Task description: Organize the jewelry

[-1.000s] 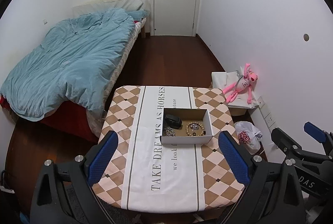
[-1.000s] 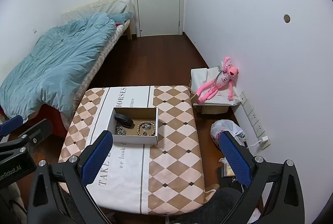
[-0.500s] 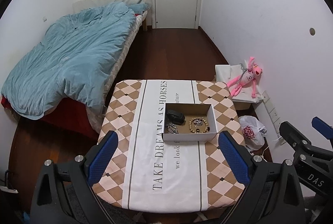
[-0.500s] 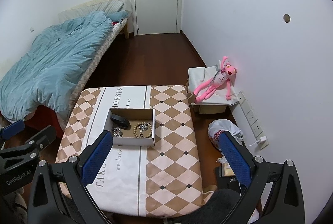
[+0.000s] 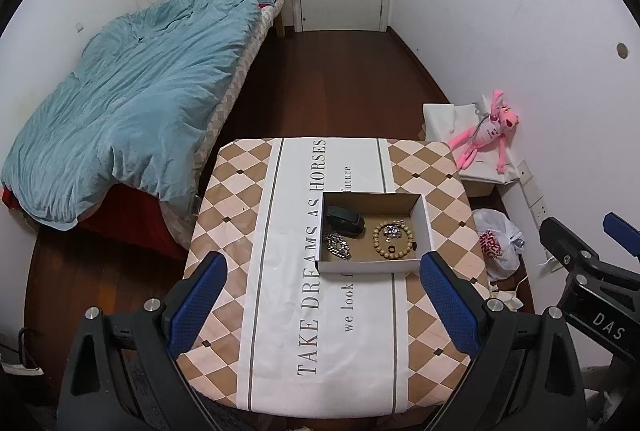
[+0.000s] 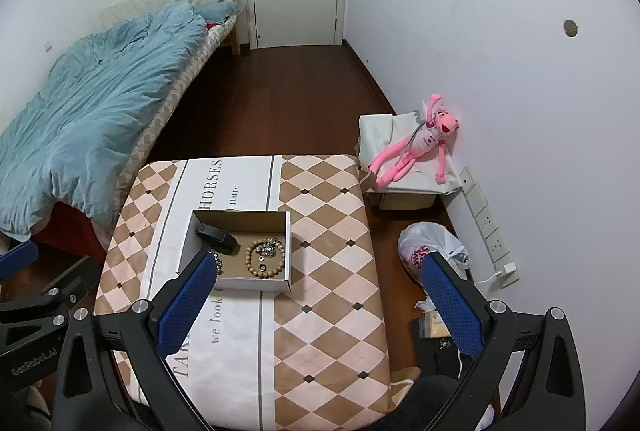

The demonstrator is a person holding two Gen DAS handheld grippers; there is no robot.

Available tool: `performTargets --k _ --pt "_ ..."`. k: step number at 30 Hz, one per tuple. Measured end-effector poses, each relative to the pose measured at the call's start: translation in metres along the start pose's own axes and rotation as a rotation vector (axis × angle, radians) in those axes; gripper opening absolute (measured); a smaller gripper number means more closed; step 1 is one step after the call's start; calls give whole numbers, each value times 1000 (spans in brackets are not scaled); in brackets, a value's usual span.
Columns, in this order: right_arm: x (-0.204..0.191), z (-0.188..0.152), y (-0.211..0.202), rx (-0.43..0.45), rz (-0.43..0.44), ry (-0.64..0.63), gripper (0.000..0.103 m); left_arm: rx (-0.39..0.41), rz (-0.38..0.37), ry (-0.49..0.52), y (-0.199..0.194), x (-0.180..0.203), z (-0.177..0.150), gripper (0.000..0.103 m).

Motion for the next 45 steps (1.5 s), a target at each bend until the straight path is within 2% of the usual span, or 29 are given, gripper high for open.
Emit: performTargets --k 12,45 --pt "-7 3 14 -43 8 -26 103 -49 -6 -11 15 -2 4 98" --pt "-13 -2 20 -75 24 -41 103 -44 3 -7 19 -6 3 98"
Point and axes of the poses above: each gripper's, at about its wrist camera, not at the fingertips, and y roughly the way its jaws point, x to its right, z to its top, the point moved 3 cm from there along y, roughly the way its jaws point, and after that the axes turned 8 degrees about -z, right-handed, at the moved point
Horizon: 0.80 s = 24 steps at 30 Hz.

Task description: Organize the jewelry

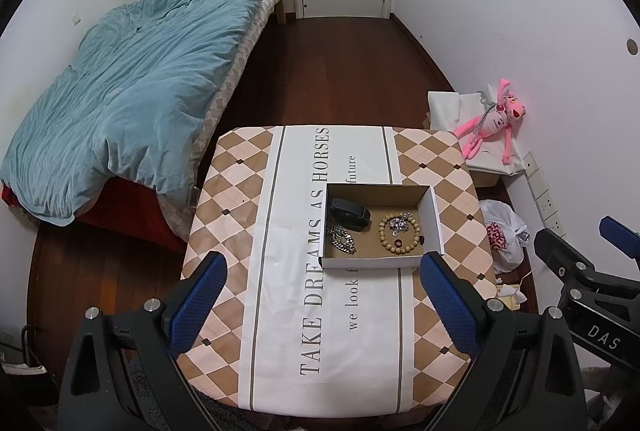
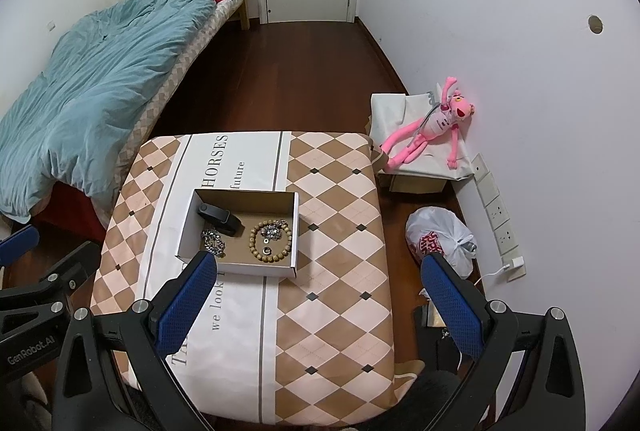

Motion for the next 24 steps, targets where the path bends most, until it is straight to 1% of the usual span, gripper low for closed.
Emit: performTargets --k 24 --pt "-2 0 1 -4 1 1 103 8 7 -1 -1 -1 -1 98"
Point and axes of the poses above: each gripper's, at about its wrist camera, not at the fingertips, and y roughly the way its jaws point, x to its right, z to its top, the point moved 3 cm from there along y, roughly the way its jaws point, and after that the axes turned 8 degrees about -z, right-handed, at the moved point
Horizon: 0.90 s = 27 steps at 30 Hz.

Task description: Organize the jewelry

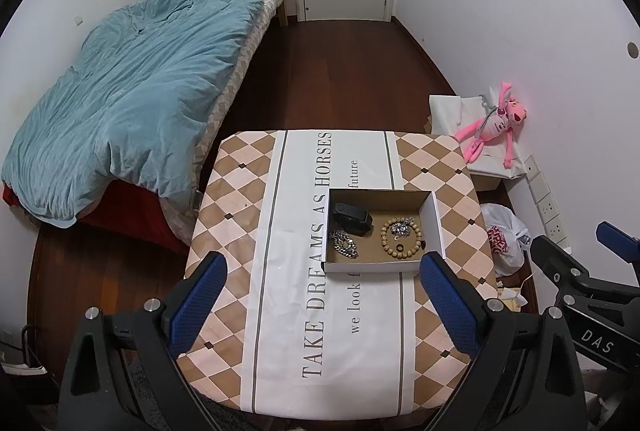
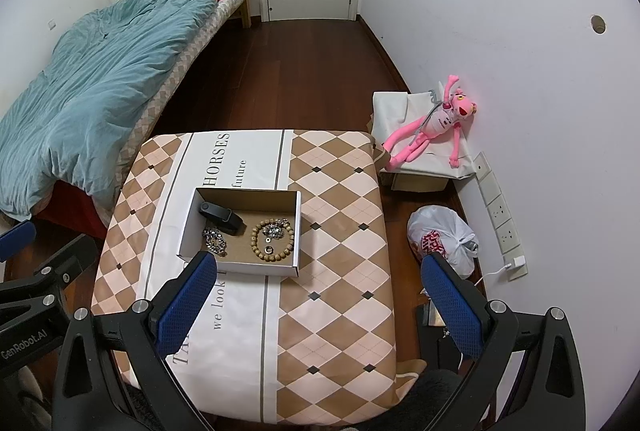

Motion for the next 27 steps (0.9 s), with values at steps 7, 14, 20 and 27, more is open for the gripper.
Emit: performTargets --k 7,14,20,27 --pt "-2 -1 1 -4 1 -3 103 -8 -1 -4 1 1 4 98" --pt "-3 -2 3 -7 -2 -10 103 -11 -5 -5 1 3 7 98" --pt "-3 -2 5 -8 -1 -12 103 -11 -3 -5 1 3 7 98" --pt "-3 -3 7 -11 -3 -17 103 -20 -6 -8 4 5 6 98"
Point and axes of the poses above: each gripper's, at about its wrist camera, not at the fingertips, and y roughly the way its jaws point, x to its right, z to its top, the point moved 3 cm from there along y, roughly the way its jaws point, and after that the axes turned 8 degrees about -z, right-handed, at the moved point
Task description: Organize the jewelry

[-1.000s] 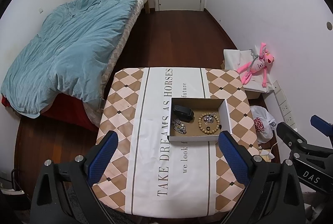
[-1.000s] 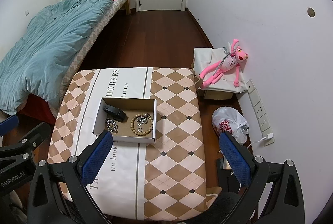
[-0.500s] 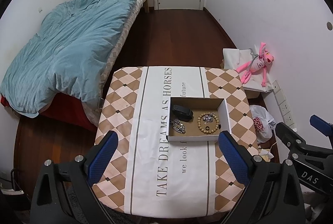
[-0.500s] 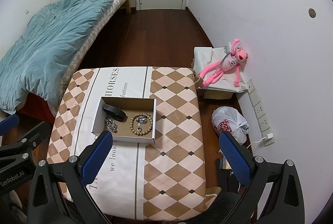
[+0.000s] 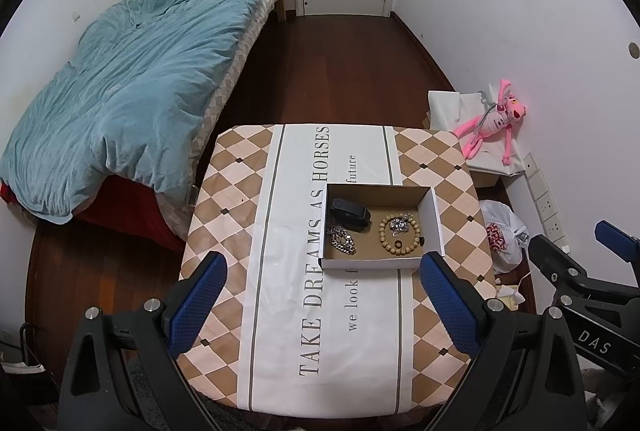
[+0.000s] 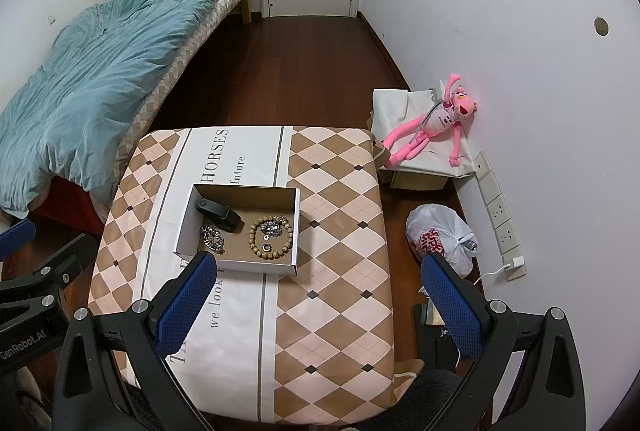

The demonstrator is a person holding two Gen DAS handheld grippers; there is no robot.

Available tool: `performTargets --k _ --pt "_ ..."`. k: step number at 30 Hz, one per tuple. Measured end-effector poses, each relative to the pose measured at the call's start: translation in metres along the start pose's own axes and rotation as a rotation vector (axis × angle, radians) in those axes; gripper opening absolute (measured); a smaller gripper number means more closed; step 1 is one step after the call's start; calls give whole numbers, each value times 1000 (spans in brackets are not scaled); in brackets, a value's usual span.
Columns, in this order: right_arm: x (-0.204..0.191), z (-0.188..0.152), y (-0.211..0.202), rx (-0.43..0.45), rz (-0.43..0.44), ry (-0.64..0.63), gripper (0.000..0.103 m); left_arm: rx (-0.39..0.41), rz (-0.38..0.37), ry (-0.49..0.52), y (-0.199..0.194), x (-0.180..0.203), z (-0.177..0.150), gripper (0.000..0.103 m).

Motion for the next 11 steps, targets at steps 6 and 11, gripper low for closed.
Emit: performTargets --k 6,11 --pt "0 -2 1 -4 4 -2 103 1 0 -1 0 -1 -1 98" --pt "1 0 1 -7 4 -7 103 5 -3 -2 1 -1 -1 98"
Point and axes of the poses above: each gripper's, at about its wrist camera, not at the fingertips, and y roughly the way its jaws point, x to its right, z to its top, the point moved 3 cm from there along y, roughly the way its jaws point, and after that the axes turned 8 degrees about -z, right-handed, at the moved point
